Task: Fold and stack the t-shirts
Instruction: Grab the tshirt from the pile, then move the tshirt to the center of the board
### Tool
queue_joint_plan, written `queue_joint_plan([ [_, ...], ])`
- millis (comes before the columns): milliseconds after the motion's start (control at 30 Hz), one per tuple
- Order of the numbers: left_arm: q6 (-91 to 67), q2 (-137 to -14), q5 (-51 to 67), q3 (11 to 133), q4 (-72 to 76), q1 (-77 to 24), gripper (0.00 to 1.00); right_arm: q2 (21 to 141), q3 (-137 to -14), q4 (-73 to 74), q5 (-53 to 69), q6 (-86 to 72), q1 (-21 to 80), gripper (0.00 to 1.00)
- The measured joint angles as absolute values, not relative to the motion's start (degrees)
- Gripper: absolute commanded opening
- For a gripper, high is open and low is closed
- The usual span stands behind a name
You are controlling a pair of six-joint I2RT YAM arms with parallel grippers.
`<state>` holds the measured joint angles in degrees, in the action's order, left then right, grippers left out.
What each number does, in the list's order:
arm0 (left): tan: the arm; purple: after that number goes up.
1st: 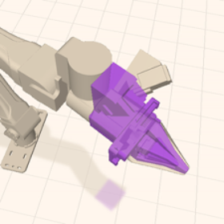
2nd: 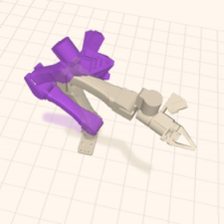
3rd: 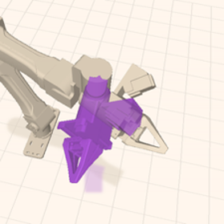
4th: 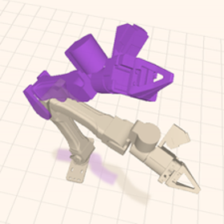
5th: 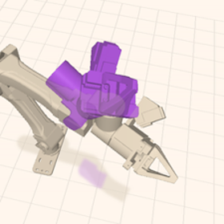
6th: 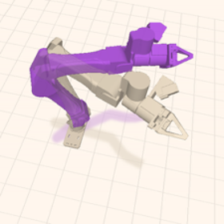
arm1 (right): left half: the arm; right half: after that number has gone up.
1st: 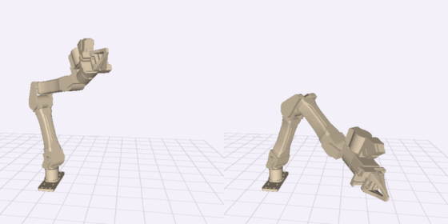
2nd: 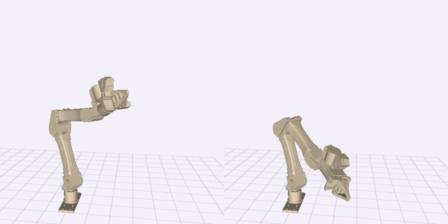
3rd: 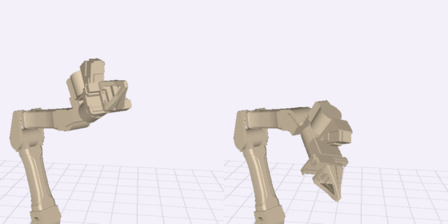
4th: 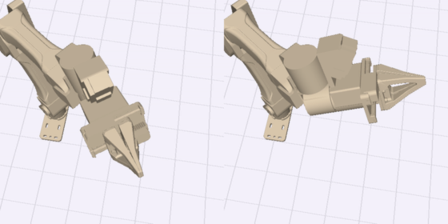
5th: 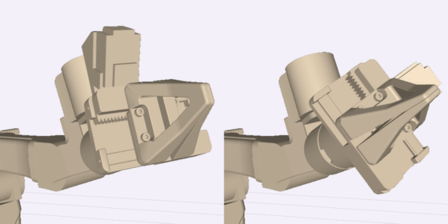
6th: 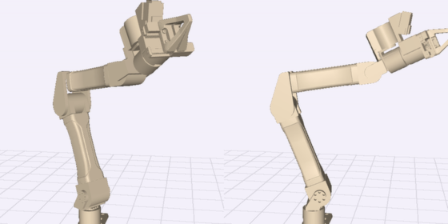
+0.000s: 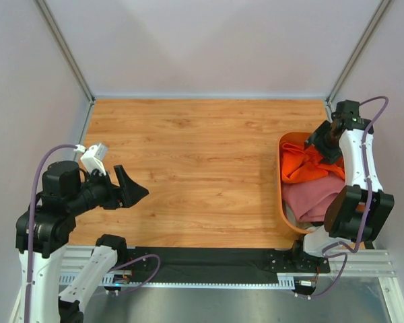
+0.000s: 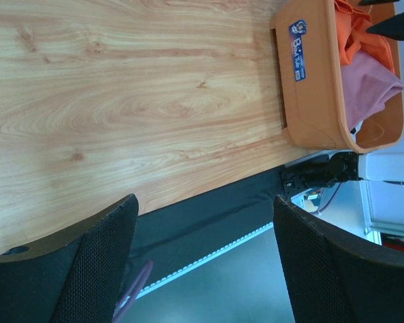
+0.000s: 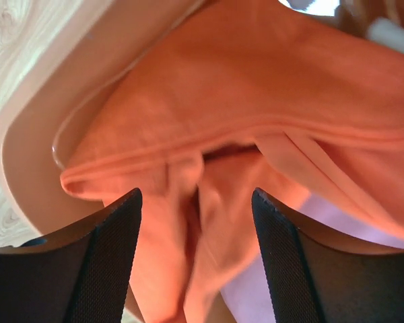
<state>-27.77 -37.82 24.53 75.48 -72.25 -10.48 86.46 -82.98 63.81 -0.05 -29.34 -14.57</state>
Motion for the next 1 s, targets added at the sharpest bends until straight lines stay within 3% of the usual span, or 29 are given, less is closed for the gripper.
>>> queue_joint_plan([
  [167, -27.68, -38.39, 24.56, 75.48, -72.27, -10.50, 0.87, 91.42, -80.82, 56.58, 2.87, -29.78, -14.41, 0.70],
  [267, -27.70, -38.48, 24.60, 75.48, -72.27, -10.52, 0.87, 93.89, -80.07, 53.80, 4.73, -30.63, -14.44, 0.41],
  [300, -27.70, -38.50, 24.58, 75.48, -72.27, -10.52, 0.87, 94.56, -80.07, 53.28, 5.21, -30.87, -14.44, 0.20],
  [367, -27.70, -38.59, 24.60, 75.50, -72.27, -10.52, 0.87, 95.64, -79.96, 52.27, 5.93, -31.35, -14.39, 0.02],
  [567, -27.73, -38.79, 24.58, 75.96, -72.58, -10.52, 0.86, 94.83, -85.45, 58.50, 2.07, -32.08, -14.33, 0.00],
  [800, -28.45, -38.54, 24.53, 76.09, -72.69, -10.52, 0.84, 83.68, -109.97, 67.37, -3.99, -31.64, -13.54, 0.00],
  [1000, -31.68, -37.21, 24.10, 76.09, -72.55, -10.52, 0.84, 72.93, -124.60, 65.67, 3.70, -33.82, -5.67, 0.00],
])
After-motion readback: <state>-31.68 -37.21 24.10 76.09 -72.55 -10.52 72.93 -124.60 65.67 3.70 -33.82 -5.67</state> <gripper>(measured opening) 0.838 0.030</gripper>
